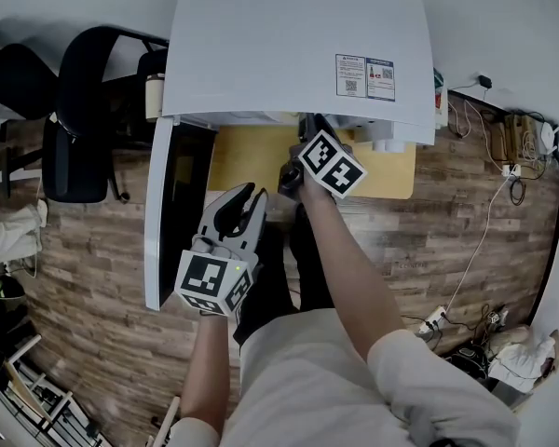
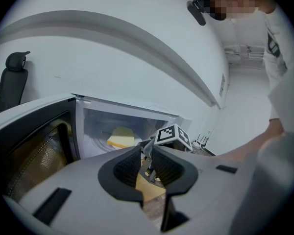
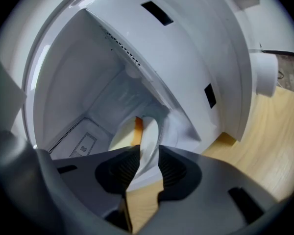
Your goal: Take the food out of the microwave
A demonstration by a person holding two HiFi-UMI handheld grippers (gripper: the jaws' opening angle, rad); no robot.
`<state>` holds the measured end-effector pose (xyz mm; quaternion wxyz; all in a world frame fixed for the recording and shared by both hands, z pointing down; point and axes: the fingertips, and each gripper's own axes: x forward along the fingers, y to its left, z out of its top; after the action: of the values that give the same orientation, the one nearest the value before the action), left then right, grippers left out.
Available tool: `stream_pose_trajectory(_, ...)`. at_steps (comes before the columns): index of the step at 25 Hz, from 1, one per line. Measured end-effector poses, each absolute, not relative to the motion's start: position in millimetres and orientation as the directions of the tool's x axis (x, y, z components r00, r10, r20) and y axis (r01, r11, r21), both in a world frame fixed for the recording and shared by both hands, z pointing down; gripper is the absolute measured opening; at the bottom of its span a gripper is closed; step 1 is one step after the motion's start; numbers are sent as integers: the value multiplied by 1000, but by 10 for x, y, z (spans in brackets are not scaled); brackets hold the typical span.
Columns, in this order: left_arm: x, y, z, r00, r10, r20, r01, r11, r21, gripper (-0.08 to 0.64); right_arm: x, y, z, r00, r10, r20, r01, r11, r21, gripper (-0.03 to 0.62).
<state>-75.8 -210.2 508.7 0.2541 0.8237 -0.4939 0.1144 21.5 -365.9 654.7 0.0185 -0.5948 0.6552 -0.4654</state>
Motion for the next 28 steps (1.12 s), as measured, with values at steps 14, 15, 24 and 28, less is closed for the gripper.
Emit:
stream_pose_trajectory(14,-780,-2056,5119,467,-758,456,-883,-370,290,67,186,-3683,6596,-300,-788,538,-780,-122,-614,77)
stream_pose_trajectory(15,-776,-2049,5124,467,-757,457,-883,-369,290,67,185,-3673,6595,-299,-786,541,-785,-120,-608,75)
stream_pose_trajectory(24,-756,-2045,5076,460,-766,448,-886,-365,285,67,229,-3567,6600,-305,-776,553,-758,-154,-633,61)
stream_pose_trajectory(28,-750,-2021,5066,456,-769,448,-888,-363,282,67,238,-3519,6583,-299,-780,550,-738,-176,-651,61)
